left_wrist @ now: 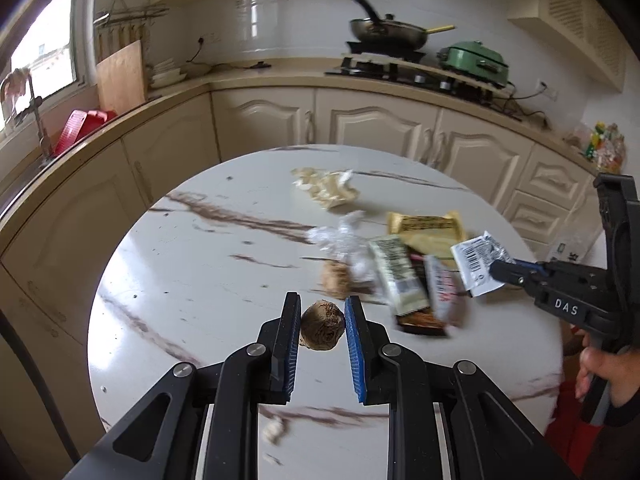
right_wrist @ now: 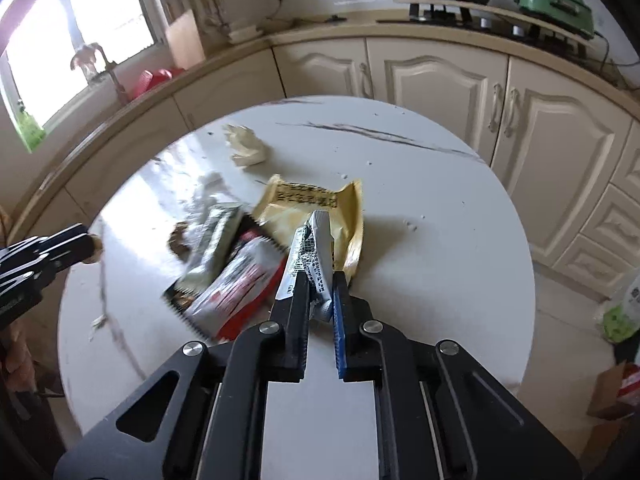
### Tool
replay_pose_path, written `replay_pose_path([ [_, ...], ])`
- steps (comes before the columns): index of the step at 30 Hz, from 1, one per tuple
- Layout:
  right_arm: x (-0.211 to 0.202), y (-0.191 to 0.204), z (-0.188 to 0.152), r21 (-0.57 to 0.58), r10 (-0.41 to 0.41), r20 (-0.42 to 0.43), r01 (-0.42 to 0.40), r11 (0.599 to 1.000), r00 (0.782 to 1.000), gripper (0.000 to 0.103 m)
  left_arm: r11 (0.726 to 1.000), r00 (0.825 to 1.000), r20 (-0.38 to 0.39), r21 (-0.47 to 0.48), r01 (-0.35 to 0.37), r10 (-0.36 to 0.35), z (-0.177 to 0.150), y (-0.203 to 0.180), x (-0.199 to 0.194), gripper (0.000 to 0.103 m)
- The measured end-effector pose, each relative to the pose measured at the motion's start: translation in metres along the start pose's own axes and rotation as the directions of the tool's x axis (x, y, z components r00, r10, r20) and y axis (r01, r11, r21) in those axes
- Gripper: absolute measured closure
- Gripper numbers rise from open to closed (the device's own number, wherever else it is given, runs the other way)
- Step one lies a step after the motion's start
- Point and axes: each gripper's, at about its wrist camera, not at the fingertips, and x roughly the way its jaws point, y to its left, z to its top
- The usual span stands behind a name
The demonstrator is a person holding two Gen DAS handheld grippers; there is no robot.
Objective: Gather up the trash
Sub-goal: 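Carry lump and wrapper over the blue bucket and open both tools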
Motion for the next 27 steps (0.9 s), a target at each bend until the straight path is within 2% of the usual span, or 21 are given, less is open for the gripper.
replay_pose_path([
  [4, -0.032, 0.0, -0.013, 0.015, 0.016, 0.047, -0.017, 1.0, 0.999, 0.093, 1.0, 1.0, 0.016, 0.028, 0.013, -0.013, -0.002, -0.027, -0.023, 0.085],
  [9, -0.088, -0.013, -0.037, 0.045, 0.014, 0.131, -0.02, 0.999, 0.991, 0.093, 0.994, 0.997, 0.026, 0.084, 0.074, -0.076, -0.006, -0.079, -0.045, 0.085],
  [14, -0.146, -0.051, -0.074, 0.115, -0.034, 0.198, 0.011, 0.993, 0.98, 0.093, 0.975, 0.987, 0.0, 0.153, 0.158, -0.16, -0.012, -0.146, -0.05, 0.085],
  [20, -0.192, -0.11, -0.121, 0.219, -0.114, 0.226, 0.064, 0.974, 0.967, 0.092, 0.936, 0.961, -0.077, 0.22, 0.275, -0.265, -0.019, -0.236, -0.039, 0.085],
  [23, -0.204, -0.143, -0.145, 0.276, -0.152, 0.221, 0.087, 0.957, 0.963, 0.092, 0.912, 0.946, -0.134, 0.257, 0.321, -0.296, -0.025, -0.283, -0.017, 0.085],
  [27, -0.201, -0.181, -0.169, 0.341, -0.192, 0.195, 0.117, 0.933, 0.962, 0.092, 0.889, 0.92, -0.219, 0.26, 0.377, -0.325, -0.029, -0.326, 0.023, 0.084],
])
